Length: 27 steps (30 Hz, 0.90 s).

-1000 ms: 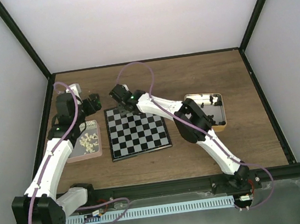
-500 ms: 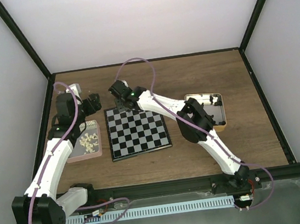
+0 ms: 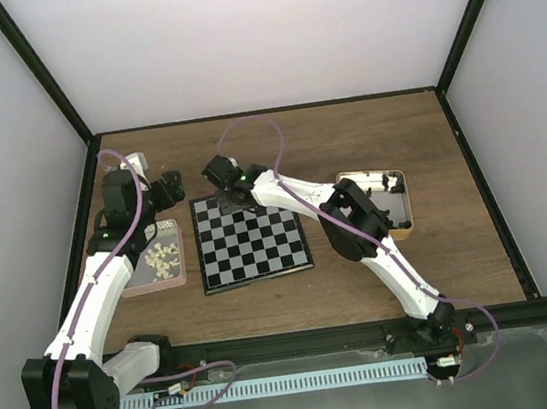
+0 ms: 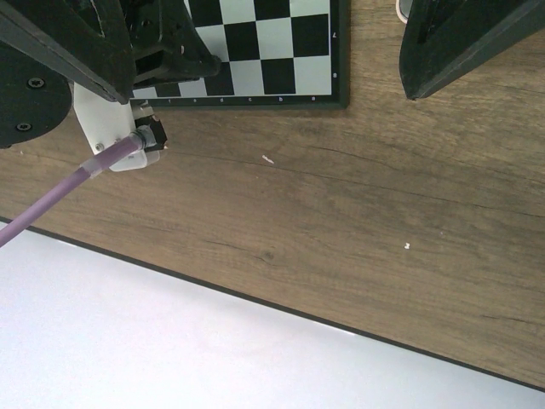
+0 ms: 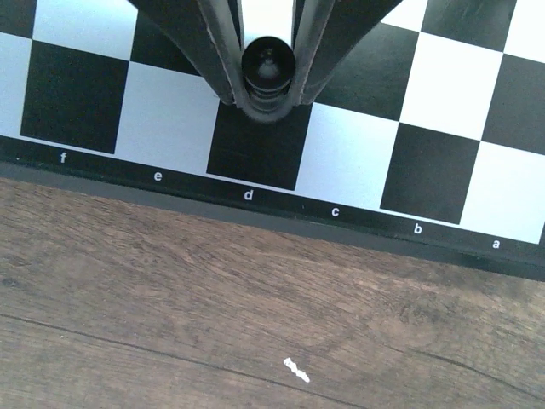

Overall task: Set up the chess pieces on the board
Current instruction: Place the chess piece on the chessboard.

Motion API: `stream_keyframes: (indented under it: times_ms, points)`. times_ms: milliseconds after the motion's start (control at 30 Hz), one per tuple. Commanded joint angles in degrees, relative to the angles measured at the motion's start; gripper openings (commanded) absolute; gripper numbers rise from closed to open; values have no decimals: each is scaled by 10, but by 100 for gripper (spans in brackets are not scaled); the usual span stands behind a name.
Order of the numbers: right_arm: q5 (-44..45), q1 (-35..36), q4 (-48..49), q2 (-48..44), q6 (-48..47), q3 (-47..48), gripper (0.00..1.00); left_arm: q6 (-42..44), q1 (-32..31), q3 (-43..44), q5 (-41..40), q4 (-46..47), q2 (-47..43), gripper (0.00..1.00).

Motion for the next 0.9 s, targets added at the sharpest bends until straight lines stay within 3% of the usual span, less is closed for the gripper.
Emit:
stream_keyframes:
  times_ms: [0, 500, 667, 867]
  points:
    - [13, -4, 16, 4, -8, 8, 15, 6, -2, -4, -5, 5, -3, 87]
    - [29, -4, 13, 27, -15, 26, 14, 6, -2, -3, -5, 5, -2, 87]
    - [1, -4, 15, -5, -13, 26, 36, 5, -2, -3, -5, 5, -2, 87]
    - [-29, -4, 57, -133, -7, -47, 46, 7, -1, -1, -5, 6, -3, 87]
